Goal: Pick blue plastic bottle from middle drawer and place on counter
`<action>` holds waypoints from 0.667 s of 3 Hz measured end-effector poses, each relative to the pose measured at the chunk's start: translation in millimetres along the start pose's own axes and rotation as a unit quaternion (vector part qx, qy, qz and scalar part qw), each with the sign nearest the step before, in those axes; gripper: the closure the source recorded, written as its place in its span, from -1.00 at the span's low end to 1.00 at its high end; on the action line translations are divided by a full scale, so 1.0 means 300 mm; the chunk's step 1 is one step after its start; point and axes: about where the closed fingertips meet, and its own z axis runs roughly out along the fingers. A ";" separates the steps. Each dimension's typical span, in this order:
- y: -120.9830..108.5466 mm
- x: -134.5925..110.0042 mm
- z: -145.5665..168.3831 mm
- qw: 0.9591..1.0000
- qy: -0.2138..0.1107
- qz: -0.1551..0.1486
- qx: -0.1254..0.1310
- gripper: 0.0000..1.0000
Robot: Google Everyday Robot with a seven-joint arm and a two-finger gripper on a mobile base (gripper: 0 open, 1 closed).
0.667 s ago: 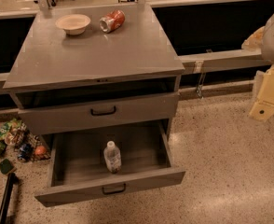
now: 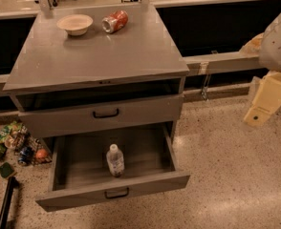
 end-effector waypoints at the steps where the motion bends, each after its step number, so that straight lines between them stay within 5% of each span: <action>1: 0.043 -0.081 0.124 0.996 -0.084 0.041 -0.018 -1.00; 2: 0.062 -0.151 0.208 0.990 -0.130 0.054 -0.008 -1.00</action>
Offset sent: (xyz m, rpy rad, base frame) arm 0.0211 0.0907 -0.0746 0.3940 -0.0769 -0.0559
